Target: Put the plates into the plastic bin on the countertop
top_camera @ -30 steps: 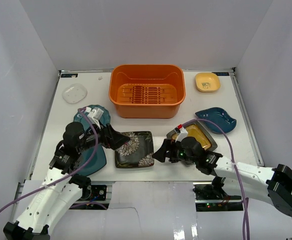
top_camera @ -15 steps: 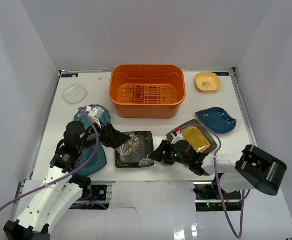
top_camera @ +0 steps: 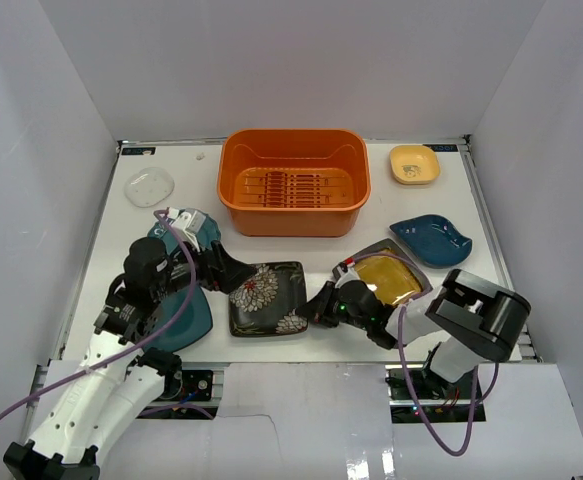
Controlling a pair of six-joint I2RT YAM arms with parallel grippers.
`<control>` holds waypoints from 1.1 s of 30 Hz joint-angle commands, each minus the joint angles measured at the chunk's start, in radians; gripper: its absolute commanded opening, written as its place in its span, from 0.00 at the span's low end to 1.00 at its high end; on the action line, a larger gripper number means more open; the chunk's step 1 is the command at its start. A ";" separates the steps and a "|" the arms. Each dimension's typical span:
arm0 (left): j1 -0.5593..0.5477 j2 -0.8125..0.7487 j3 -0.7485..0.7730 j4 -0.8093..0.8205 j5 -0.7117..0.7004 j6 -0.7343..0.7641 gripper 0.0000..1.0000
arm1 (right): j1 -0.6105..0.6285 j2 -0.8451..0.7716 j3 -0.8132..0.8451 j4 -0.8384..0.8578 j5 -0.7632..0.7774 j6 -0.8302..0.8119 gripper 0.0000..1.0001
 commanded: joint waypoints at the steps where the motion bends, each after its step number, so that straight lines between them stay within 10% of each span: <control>1: 0.004 0.009 0.058 -0.041 -0.054 0.044 0.98 | 0.012 -0.104 -0.012 -0.038 0.048 -0.057 0.08; 13: 0.005 0.023 0.086 -0.081 -0.293 -0.042 0.92 | 0.015 -0.839 0.459 -0.875 0.351 -0.530 0.08; 17: 0.004 0.020 0.056 -0.082 -0.295 -0.080 0.92 | -0.045 -0.788 0.688 -0.931 0.418 -0.693 0.08; 24: 0.005 0.009 -0.032 -0.049 -0.223 -0.185 0.91 | -0.451 -0.472 0.983 -0.839 0.038 -0.635 0.08; 33: -0.031 0.096 -0.176 0.151 -0.069 -0.363 0.88 | -0.564 -0.057 1.247 -0.820 -0.118 -0.566 0.08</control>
